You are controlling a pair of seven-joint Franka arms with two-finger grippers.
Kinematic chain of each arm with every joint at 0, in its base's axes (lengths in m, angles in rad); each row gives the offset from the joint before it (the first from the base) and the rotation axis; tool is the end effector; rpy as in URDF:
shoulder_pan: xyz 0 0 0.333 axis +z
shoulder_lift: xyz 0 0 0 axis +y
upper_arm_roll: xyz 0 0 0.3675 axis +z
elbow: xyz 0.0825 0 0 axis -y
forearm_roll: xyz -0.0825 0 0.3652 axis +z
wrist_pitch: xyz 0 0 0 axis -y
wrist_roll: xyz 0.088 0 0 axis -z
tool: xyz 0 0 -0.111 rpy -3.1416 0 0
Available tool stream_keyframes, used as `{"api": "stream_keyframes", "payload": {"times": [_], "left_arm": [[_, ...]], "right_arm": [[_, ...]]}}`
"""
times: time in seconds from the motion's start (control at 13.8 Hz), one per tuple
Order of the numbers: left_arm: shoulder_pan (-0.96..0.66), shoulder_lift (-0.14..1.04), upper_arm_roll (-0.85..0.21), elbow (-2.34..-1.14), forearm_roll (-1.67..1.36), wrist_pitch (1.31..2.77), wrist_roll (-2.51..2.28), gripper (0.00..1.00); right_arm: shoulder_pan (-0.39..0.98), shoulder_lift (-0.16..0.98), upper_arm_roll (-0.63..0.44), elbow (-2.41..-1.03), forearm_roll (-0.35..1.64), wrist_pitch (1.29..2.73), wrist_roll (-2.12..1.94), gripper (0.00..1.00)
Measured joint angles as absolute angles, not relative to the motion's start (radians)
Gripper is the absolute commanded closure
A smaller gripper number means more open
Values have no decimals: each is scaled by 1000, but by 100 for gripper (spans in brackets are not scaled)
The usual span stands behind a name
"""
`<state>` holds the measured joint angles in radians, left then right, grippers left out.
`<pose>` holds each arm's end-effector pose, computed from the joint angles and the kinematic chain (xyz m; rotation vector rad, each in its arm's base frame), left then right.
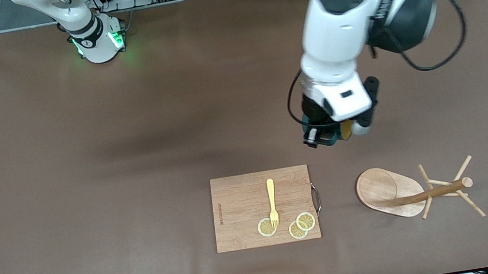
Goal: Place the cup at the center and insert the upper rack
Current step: 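Carry the mug with the left gripper toward the wooden mug stand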
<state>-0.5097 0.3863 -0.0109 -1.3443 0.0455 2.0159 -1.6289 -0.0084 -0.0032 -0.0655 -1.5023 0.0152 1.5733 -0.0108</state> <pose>0.6131 -0.3464 0.5840 2.4746 1.5104 0.2491 0.5343 -0.0379 0.7050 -3.1256 0.0978 -0.1170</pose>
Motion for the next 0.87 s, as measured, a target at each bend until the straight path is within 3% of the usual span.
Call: {"api": "stream_keyframes", "payload": {"times": [0.87], "left_arm": [[-202,369,-9,-1354,-679,2026,-1243,100]], "right_arm": [[-9,-3,-66,-1503,15,1562,-11,0]]}}
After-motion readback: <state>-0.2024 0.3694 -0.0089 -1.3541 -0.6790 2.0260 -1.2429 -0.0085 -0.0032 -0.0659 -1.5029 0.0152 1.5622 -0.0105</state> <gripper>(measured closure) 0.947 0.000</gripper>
